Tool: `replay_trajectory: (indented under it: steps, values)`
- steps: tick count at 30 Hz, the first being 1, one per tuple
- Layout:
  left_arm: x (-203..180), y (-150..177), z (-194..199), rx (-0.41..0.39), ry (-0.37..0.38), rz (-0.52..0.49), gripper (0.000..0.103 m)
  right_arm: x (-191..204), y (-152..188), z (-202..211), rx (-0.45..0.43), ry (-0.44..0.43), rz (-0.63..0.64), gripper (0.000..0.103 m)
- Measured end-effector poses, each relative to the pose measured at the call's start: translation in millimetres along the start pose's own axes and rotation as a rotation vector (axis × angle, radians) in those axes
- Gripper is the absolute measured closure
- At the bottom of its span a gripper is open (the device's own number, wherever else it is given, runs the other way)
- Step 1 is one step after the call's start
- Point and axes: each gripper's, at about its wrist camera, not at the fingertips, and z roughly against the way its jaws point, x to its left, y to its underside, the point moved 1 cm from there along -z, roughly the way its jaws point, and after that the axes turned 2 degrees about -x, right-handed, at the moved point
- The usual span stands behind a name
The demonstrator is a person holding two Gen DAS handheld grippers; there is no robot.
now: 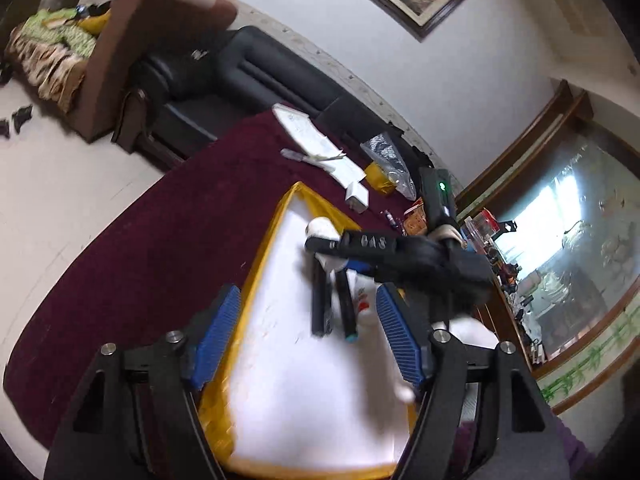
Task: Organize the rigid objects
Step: 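Open both grippers to release the markers and pill bottle in the box, then grasp the black marker with the pink cap with the left gripper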
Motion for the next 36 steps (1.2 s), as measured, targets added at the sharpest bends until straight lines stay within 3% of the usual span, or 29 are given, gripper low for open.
replay_trajectory:
  steps: [7,12,16,20,26,29,36]
  values:
    - [15,3,8,-0.013,-0.012,0.035,0.033,-3,-3,8,-0.046,-0.015,-0.045,0.066]
    - [-8,11,1,0.015,-0.001,-0.032,0.033,-27,10,57,-0.117,-0.046,-0.062,0.062]
    - [-32,22,-8,0.053,-0.002,-0.089,0.033,-61,33,98,-0.174,-0.021,-0.061,0.058]
    - [-56,36,-16,0.090,0.020,-0.134,0.033,-109,69,142,-0.251,0.027,-0.095,0.058]
    - [-133,73,-30,0.152,0.095,-0.313,0.033,-192,128,206,-0.417,0.163,-0.203,0.052]
    - [-167,97,-48,0.223,0.117,-0.391,0.033,-242,148,221,-0.431,0.228,-0.302,0.052]
    - [-228,163,-90,0.388,0.121,-0.528,0.033,-334,167,235,-0.462,0.270,-0.462,0.052]
